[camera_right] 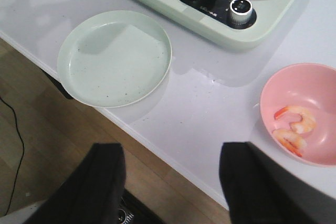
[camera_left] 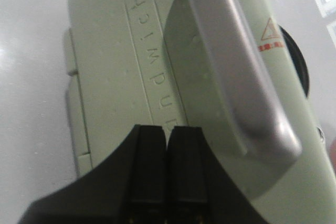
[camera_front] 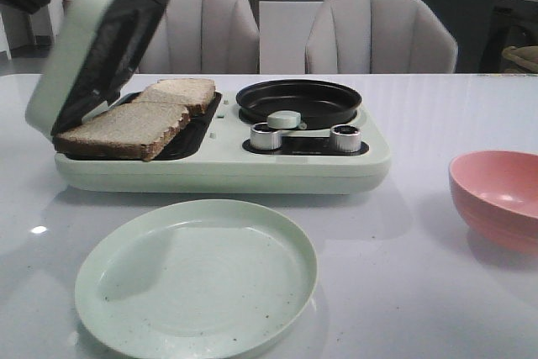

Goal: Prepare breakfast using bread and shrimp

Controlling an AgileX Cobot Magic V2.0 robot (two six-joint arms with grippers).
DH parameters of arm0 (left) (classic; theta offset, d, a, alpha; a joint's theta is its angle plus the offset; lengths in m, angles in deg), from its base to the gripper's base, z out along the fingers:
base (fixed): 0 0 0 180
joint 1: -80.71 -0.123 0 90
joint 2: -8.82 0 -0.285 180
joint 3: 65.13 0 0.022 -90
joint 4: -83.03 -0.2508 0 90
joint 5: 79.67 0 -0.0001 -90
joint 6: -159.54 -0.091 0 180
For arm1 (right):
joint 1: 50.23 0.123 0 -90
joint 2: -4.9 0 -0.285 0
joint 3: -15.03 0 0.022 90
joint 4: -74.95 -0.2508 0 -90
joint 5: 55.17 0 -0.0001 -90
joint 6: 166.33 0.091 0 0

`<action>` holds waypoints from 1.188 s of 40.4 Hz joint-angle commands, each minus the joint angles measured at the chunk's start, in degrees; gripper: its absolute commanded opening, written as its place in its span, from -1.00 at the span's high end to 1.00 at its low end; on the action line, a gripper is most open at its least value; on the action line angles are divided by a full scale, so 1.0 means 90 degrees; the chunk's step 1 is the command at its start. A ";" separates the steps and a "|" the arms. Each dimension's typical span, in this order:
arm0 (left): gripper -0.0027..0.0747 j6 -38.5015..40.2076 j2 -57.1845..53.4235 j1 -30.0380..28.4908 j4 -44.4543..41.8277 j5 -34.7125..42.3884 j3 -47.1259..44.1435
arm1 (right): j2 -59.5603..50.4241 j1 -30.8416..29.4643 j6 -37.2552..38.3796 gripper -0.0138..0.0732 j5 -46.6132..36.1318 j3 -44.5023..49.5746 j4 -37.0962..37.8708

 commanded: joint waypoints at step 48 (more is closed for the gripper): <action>0.68 -0.0386 -0.6005 0.2639 0.0425 0.1039 -0.4489 | -0.0016 -0.0008 0.0004 -0.48 -0.0418 -0.0174 0.0009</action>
